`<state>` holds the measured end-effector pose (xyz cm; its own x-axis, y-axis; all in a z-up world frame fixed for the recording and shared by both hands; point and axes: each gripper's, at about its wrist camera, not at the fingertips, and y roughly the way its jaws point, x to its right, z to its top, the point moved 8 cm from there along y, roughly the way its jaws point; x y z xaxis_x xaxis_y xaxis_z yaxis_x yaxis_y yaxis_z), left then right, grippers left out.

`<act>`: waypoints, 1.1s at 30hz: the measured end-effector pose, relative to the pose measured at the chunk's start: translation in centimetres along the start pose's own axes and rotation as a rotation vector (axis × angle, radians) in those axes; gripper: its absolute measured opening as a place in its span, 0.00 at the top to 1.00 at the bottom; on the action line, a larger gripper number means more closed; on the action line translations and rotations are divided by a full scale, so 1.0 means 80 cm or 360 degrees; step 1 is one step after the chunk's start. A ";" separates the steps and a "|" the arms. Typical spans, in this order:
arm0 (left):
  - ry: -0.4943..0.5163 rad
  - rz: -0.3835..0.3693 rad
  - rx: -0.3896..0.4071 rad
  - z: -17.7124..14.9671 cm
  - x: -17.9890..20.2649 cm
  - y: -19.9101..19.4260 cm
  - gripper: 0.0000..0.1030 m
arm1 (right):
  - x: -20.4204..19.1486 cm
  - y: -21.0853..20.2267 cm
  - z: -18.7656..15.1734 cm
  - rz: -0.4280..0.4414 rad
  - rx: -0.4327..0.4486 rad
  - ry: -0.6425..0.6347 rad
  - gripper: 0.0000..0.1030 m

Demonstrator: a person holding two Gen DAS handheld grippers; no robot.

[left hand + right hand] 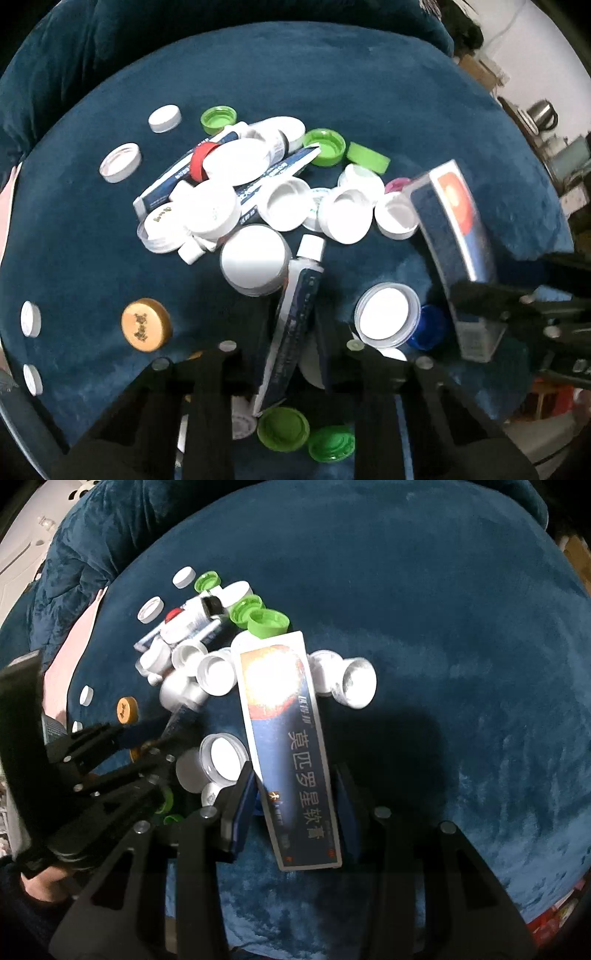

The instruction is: Organize objects

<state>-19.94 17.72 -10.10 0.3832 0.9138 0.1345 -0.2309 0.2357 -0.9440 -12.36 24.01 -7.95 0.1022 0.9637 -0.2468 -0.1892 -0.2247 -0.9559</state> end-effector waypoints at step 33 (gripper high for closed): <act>-0.0836 0.0293 0.0475 -0.149 -0.308 -0.285 0.79 | -0.293 -0.034 -0.023 0.0375 0.0059 -0.0493 0.59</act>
<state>-13.47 -14.08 4.55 -0.1592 0.9708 0.1792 -0.5196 0.0719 -0.8514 -12.45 1.77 0.18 -0.2468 0.8854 -0.3938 -0.2082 -0.4453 -0.8708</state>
